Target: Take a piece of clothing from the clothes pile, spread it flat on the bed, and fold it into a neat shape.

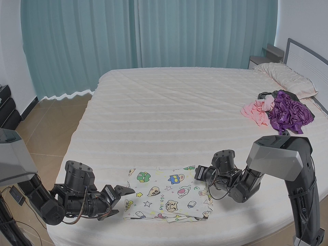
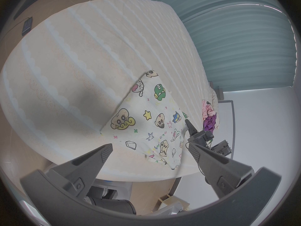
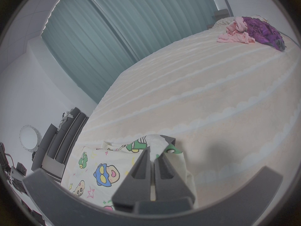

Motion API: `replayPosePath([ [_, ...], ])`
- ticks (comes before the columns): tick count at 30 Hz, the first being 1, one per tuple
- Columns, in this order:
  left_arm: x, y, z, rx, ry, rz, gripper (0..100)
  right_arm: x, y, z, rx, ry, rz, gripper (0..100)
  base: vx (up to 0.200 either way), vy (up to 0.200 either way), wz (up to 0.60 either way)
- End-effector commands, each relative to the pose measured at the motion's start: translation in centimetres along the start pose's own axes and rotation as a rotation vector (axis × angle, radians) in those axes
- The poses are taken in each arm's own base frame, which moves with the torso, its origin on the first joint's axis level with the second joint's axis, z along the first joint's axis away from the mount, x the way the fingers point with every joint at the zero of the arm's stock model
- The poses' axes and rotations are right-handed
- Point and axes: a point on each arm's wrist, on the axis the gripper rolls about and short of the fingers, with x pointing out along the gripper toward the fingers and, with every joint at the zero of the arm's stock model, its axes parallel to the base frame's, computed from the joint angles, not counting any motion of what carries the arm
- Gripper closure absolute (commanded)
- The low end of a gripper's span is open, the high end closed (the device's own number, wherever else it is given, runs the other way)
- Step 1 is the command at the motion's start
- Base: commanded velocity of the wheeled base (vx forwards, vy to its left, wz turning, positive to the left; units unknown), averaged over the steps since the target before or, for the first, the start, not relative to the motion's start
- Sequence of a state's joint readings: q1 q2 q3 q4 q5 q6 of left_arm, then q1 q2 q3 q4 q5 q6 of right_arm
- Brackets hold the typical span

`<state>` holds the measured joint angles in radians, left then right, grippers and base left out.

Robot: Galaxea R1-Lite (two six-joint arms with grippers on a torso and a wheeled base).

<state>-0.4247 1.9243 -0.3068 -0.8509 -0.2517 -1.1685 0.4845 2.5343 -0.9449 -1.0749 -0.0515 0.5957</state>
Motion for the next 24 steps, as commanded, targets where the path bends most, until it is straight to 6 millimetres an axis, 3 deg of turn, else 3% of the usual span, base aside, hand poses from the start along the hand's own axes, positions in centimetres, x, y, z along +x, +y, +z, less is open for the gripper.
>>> replayPosePath([
  [1, 0.0, 0.0, 0.0, 0.000, 0.000, 0.000, 0, 0.0, -0.3, 0.5, 0.007, -0.012, -0.007, 100, 0.000, 0.000, 0.00],
  [9, 0.1, 0.0, 0.0, 0.000, 0.000, 0.000, 0, -0.2, -0.5, 0.2, 0.011, -0.004, -0.014, 100, 0.000, 0.000, 0.00],
  [10, 0.1, 0.0, 0.0, 0.000, -0.001, 0.001, 0, -0.2, -0.5, 0.3, 0.011, -0.006, -0.013, 0, 0.000, 0.000, 0.00],
  [16, 0.1, 0.0, 0.1, 0.000, -0.003, 0.002, 0, -0.7, -1.1, 1.2, 0.025, -0.029, -0.024, 0, 0.000, 0.000, 0.00],
  [19, 0.5, -0.1, 0.3, -0.002, -0.013, 0.004, 0, -3.2, -1.8, 2.2, 0.041, -0.052, -0.037, 0, 0.000, 0.000, 0.00],
  [24, 1.1, -0.7, 0.9, 0.002, -0.102, 0.021, 0, -5.9, -2.1, 1.3, 0.031, -0.014, -0.055, 0, 0.000, 0.000, 0.00],
])
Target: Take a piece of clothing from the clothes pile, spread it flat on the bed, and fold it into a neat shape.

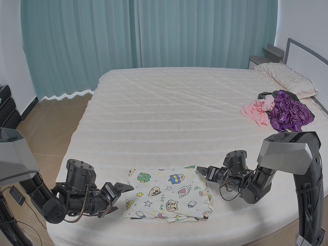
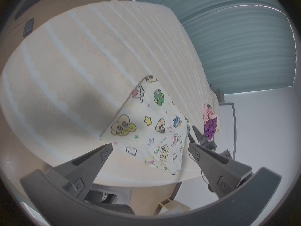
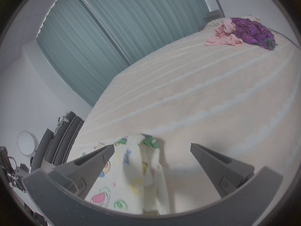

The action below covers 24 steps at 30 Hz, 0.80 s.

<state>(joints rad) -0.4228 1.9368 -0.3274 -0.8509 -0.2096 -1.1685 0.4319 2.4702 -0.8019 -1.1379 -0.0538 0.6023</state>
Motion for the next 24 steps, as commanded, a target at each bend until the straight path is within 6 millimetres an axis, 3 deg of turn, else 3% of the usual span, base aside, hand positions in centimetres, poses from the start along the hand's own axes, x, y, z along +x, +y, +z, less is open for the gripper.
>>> replayPosePath([
  [1, 1.2, -0.8, 0.8, 0.011, -0.095, 0.017, 0, -4.0, -0.2, -0.4, -0.008, 0.041, -0.014, 0, 0.000, 0.000, 0.00],
  [5, 2.5, -1.1, 1.3, 0.074, -0.120, 0.034, 0, -4.8, 0.0, -2.3, -0.026, 0.102, -0.010, 0, 0.000, 0.000, 0.00],
  [8, 6.0, -0.5, 2.1, 0.248, -0.155, 0.116, 0, -5.0, 0.1, -4.1, -0.045, 0.129, 0.011, 0, 0.000, 0.000, 0.00],
  [10, 6.7, -0.4, 2.2, 0.275, -0.167, 0.134, 0, -4.9, 0.2, -4.2, -0.044, 0.128, 0.019, 0, 0.000, 0.000, 0.00],
  [11, 8.8, 0.0, 2.4, 0.336, -0.199, 0.184, 0, -4.8, 0.2, -4.5, -0.045, 0.137, 0.030, 0, 0.000, 0.000, 0.00],
  [13, 10.1, 0.3, 2.2, 0.399, -0.210, 0.224, 0, -4.7, 0.3, -4.6, -0.046, 0.151, 0.048, 0, 0.000, 0.000, 0.00],
  [24, 11.0, 0.5, 1.4, 0.452, -0.201, 0.240, 0, -3.4, 1.7, -5.8, -0.092, 0.181, 0.064, 0, 0.000, 0.000, 0.00],
])
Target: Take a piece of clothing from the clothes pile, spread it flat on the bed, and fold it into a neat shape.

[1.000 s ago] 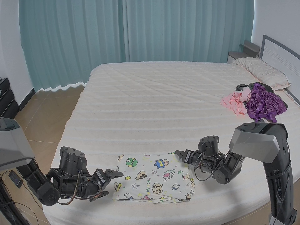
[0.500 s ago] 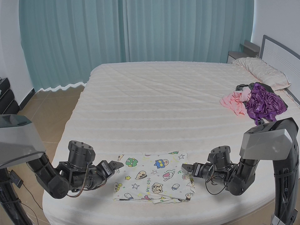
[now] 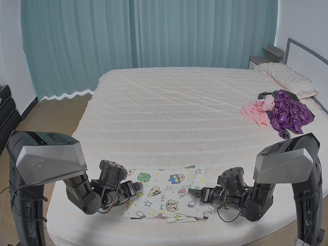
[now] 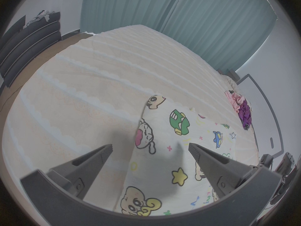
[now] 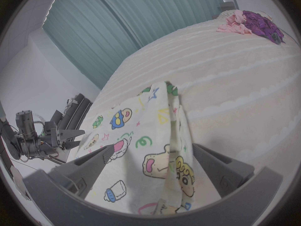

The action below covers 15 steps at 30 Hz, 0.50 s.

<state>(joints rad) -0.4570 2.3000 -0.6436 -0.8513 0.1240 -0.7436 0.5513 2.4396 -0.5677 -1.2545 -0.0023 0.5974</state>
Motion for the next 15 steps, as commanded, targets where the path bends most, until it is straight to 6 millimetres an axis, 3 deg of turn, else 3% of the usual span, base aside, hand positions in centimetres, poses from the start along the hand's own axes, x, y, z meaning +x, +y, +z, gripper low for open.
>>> replayPosePath([
  [1, 0.8, 0.1, -1.0, 0.014, 0.027, 0.011, 0, 1.1, 0.5, -0.6, -0.019, 0.028, -0.028, 0, 0.000, 0.000, 0.00],
  [15, 1.3, -0.9, -1.6, 0.032, 0.016, -0.032, 0, 2.3, 1.1, -0.9, -0.031, 0.017, -0.059, 0, 0.000, 0.000, 0.00],
])
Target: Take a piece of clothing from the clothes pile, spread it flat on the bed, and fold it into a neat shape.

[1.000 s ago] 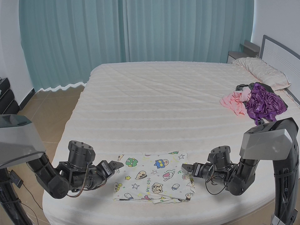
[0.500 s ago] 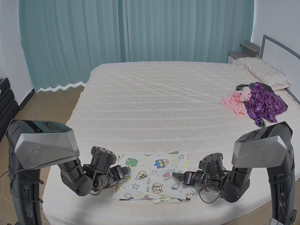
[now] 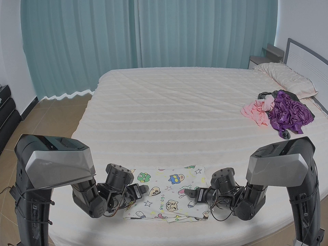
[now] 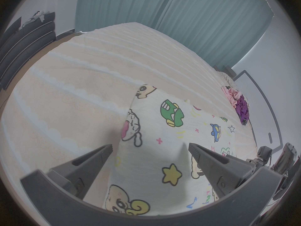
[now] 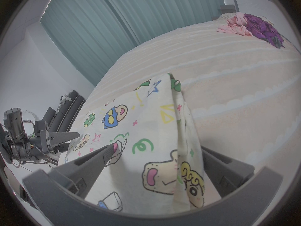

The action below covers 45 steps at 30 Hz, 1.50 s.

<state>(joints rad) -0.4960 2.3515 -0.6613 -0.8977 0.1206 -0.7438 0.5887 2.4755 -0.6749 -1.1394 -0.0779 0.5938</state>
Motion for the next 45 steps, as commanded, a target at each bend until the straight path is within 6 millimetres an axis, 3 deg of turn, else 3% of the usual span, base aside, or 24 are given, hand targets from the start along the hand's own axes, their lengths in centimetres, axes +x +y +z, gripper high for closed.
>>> replayPosePath([
  [1, 0.3, 0.0, -0.3, 0.008, 0.008, 0.005, 0, 0.4, 0.1, -0.4, -0.002, 0.005, 0.002, 0, 0.000, 0.000, 0.00],
  [9, 0.5, -0.4, -0.3, 0.014, 0.006, -0.005, 0, 0.4, 0.1, -0.3, -0.004, 0.009, 0.003, 0, 0.000, 0.000, 0.00],
  [10, 0.5, -0.5, -0.4, 0.016, 0.008, -0.008, 100, 0.4, 0.2, -0.3, -0.006, 0.010, 0.002, 100, 0.000, 0.000, 0.00],
  [33, -0.2, -1.9, -0.9, -0.067, -0.001, -0.046, 100, 0.3, 0.5, -0.1, 0.060, -0.014, 0.029, 100, 0.000, 0.000, 0.00],
  [45, -0.9, -2.7, -0.8, -0.090, -0.012, -0.073, 100, -0.2, 0.9, 0.6, 0.107, -0.033, 0.041, 100, 0.000, -0.200, 0.00],
])
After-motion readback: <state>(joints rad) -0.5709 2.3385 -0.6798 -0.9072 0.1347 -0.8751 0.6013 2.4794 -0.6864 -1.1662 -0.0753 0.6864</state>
